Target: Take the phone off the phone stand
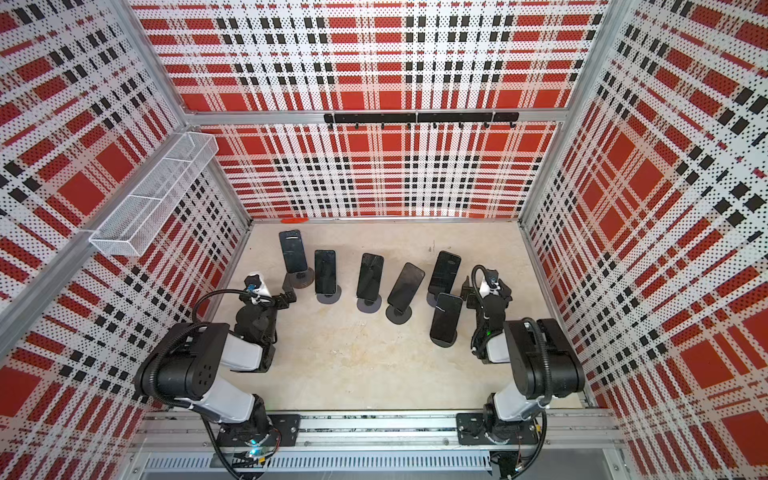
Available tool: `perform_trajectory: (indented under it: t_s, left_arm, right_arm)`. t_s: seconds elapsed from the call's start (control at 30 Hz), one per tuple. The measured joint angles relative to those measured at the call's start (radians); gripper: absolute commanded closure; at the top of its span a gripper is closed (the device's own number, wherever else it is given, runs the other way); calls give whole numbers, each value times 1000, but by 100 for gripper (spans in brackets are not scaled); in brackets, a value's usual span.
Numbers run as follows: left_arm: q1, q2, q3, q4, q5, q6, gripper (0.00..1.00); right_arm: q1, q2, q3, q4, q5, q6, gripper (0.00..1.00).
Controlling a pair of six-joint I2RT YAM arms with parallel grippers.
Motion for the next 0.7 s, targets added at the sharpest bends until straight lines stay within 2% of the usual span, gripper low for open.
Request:
perform_trajectory:
  t_s: [0.7]
  left_arm:
    - [25, 0, 0, -1, 33, -16, 2]
  right_arm:
    - [0, 0, 0, 0, 0, 0, 0]
